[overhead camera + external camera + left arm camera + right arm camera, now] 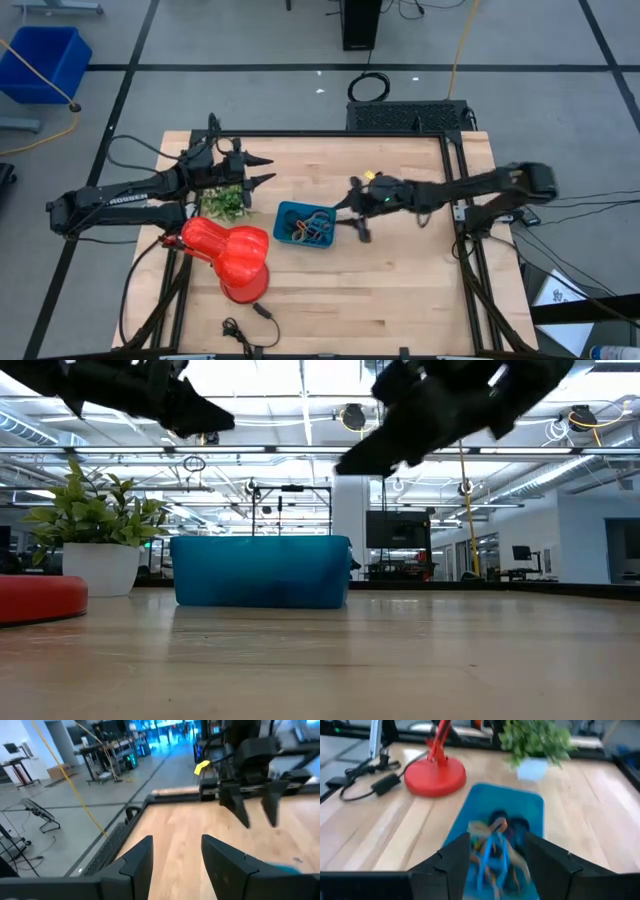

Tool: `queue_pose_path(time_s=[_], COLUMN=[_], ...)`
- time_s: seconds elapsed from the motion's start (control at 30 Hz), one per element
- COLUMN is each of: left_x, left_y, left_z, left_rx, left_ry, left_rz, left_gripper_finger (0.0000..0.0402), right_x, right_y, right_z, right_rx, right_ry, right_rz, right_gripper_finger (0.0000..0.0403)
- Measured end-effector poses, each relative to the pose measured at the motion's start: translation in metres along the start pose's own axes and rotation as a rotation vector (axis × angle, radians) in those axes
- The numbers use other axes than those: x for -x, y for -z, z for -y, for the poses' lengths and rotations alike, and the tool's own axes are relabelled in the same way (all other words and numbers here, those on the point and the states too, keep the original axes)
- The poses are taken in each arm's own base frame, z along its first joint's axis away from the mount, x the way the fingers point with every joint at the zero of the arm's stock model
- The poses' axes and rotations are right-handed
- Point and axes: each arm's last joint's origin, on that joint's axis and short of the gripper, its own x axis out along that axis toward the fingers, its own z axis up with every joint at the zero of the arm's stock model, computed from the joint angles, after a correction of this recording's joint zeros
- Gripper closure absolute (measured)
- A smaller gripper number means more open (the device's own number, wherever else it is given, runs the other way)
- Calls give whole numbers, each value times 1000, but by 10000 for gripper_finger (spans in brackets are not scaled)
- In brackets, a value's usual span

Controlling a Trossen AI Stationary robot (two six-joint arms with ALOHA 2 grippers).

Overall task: Pick and place rubber bands into bin
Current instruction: Return to Home Position

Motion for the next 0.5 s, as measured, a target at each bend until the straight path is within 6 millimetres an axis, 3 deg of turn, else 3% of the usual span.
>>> queue_pose_path(time_s=[0.17,0.33,0.5], left_x=[20,41,56], left_y=[-3,5,24], left_z=[-1,3,8], left_rx=[61,109,131], left_ry=[-17,-37,-107], left_rz=[-5,73,166], left_gripper_finger=[227,227,227], right_x=[56,108,145], right_y=[-2,28,53], right_z=[-9,-19,-25], right_rx=[-16,-29,-84], right_ry=[1,16,50], right_rz=[34,148,293], right_gripper_finger=[228,227,225])
